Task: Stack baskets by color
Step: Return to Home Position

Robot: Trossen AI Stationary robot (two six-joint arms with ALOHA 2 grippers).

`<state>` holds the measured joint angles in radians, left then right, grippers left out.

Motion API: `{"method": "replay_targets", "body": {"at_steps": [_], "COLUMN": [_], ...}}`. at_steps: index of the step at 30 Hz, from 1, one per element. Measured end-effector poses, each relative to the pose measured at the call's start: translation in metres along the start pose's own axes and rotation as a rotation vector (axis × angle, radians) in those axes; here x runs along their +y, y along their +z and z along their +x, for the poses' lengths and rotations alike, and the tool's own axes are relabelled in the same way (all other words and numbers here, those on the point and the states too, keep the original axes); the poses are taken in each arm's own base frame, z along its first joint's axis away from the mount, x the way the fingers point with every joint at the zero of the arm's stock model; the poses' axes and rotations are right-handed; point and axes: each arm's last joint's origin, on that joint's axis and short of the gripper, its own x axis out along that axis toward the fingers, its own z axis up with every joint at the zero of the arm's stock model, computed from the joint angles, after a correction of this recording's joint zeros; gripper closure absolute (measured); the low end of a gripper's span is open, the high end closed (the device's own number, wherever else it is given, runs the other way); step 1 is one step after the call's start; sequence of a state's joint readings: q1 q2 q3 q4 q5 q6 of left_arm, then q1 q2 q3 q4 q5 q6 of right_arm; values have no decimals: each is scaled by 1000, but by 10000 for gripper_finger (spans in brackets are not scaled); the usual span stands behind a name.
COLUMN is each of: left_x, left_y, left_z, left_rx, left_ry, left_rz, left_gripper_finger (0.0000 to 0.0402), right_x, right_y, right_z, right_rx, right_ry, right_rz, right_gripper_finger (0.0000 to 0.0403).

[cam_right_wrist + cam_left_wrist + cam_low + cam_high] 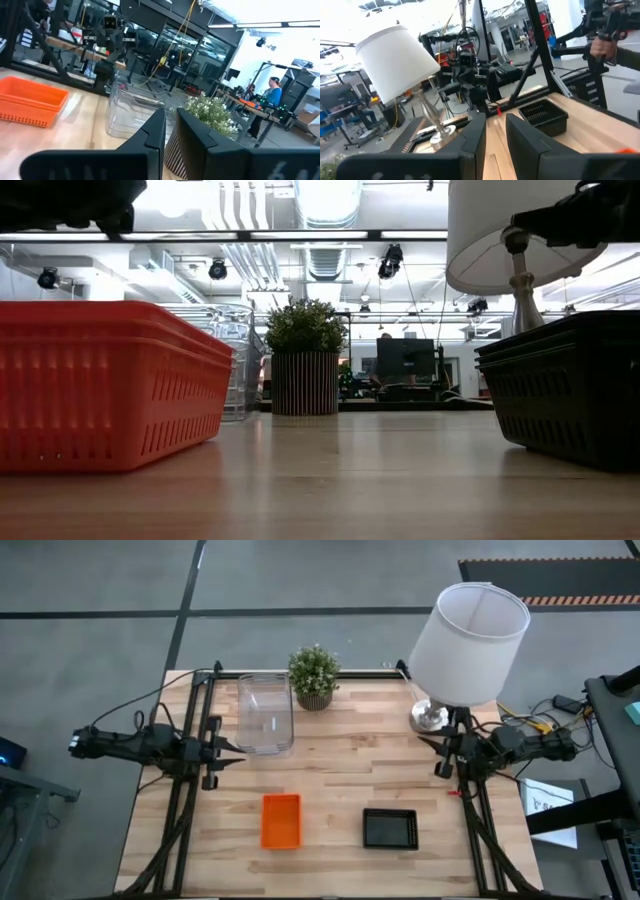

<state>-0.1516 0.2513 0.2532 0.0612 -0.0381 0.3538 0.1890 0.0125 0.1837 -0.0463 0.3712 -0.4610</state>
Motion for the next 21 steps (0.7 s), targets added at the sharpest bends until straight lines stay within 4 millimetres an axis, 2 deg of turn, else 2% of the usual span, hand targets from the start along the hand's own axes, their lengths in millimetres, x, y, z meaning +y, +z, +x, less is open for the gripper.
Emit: {"method": "replay_targets", "body": {"at_steps": [15,21], "left_x": [-12,-16], "left_y": [-33,-44], "left_z": [-11,-14], "left_rx": [-34,-63], "left_ry": [14,26], "left_rz": [-4,-5], "left_gripper_finger": [343,343], "right_x": [6,18], "right_y": [-13,-35], "right_z": [-1,3], "right_rx": [103,160], "right_ry": [18,39], "right_rz": [29,61], "right_gripper_finger": [365,365]}}
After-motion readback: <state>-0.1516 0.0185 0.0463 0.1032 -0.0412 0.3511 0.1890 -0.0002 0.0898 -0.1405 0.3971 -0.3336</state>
